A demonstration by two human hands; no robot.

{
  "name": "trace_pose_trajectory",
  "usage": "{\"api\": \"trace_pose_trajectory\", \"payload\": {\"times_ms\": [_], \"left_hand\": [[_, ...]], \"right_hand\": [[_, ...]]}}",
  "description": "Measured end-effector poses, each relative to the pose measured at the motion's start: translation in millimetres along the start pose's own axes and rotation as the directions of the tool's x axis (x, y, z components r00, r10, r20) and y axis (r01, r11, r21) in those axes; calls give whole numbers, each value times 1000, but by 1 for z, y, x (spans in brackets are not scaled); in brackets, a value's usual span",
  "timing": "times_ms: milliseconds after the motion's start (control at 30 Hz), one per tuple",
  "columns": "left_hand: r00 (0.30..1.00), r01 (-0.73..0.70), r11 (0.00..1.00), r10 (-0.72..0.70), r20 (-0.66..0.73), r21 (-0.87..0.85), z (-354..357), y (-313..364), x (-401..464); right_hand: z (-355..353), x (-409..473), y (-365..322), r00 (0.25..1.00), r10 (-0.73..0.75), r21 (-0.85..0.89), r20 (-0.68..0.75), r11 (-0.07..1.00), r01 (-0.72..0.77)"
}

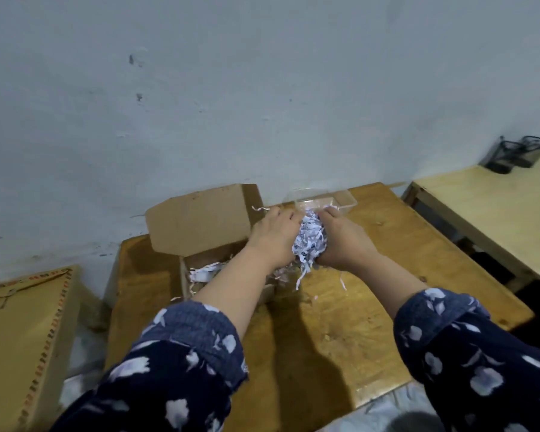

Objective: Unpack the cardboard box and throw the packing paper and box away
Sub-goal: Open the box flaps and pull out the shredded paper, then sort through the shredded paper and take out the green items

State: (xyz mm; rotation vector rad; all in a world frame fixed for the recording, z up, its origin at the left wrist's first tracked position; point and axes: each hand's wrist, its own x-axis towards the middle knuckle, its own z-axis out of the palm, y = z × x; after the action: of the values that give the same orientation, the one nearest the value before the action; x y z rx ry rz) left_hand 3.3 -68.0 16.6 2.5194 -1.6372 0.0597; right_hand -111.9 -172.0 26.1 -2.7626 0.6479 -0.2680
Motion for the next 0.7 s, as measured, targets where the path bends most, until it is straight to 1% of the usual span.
{"api": "trace_pose_trajectory", "payload": {"times_ms": [100, 167, 300, 400, 500, 600, 633, 700], "left_hand": [[995, -40, 999, 42, 86, -25, 21, 37, 10], [988, -34, 999, 39, 149, -39, 40, 56, 13], [952, 26, 998, -7, 305, -60, 77, 80, 14], [941, 82, 996, -63, 333, -43, 90, 86, 16], [935, 132, 991, -117, 336, -22, 86, 85, 23], [897, 216, 976, -185, 402, -32, 75, 86, 26], [880, 265, 963, -220, 421, -50, 74, 88, 25], [849, 373, 921, -288, 443, -117, 73, 94, 20]], "right_hand": [[11, -21, 40, 996, 83, 27, 36, 996, -84], [22, -32, 64, 991, 110, 32, 79, 993, -113], [49, -43, 98, 972, 124, 110, 201, 983, -148], [63, -41, 114, 945, 99, 194, 311, 967, -165], [53, -24, 131, 897, 18, 246, 441, 959, -140], [28, -4, 147, 814, -64, 182, 578, 982, -52], [19, 0, 151, 784, -64, 182, 618, 981, -63], [5, 7, 160, 746, -63, 251, 663, 957, -143]]}}
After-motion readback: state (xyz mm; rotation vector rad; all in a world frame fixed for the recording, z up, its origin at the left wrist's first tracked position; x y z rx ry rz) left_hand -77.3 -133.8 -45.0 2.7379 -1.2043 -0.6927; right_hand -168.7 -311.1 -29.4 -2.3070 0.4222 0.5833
